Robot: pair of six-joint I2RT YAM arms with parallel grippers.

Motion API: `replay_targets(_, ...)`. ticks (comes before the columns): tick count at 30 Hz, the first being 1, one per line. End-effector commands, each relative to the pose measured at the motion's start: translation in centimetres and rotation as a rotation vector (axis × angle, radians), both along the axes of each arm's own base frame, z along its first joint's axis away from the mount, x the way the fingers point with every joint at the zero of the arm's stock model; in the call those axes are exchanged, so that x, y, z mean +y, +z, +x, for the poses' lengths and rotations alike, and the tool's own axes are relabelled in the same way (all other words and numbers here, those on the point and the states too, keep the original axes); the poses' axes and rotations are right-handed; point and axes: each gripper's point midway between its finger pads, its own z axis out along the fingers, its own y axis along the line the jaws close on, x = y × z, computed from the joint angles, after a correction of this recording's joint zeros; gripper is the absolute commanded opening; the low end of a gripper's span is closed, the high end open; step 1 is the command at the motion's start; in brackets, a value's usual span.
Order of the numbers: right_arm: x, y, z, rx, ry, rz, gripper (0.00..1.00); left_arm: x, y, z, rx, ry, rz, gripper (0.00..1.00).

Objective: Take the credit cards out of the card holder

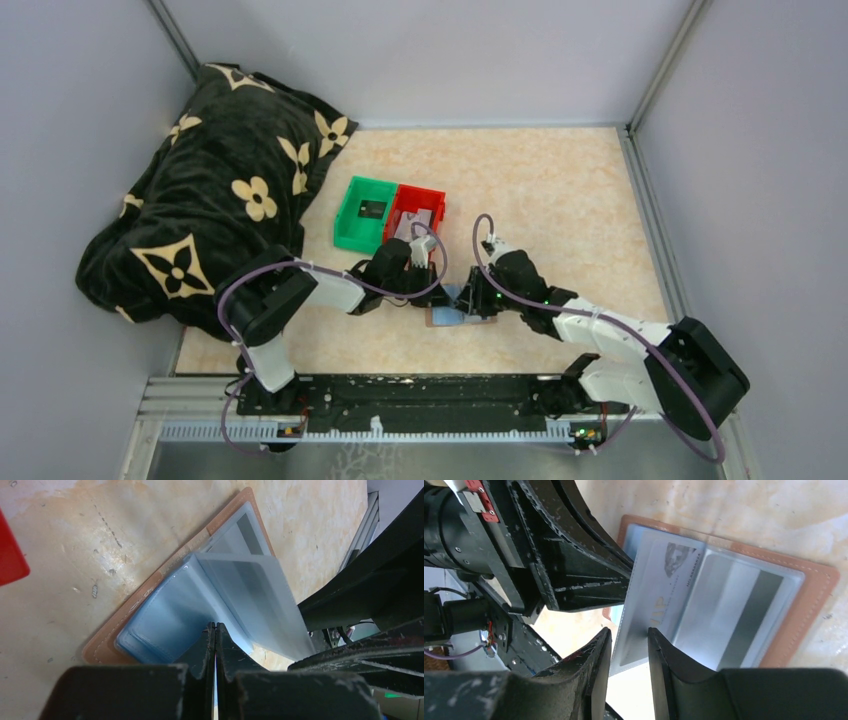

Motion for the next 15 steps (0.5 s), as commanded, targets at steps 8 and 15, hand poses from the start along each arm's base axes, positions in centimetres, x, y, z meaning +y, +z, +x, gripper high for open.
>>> replay_targets(8, 2.8, 2.7, 1.8, -0.082, 0.026, 0.07, 0.38, 3.9, -2.4, -0.2, -0.021, 0.077, 0.193, 0.01)
replay_targets(15, 2.8, 2.0, 1.9, -0.081, 0.025, 0.06, 0.39, 6.1, -1.2, 0.1, -0.078, 0.12, 0.256, 0.01)
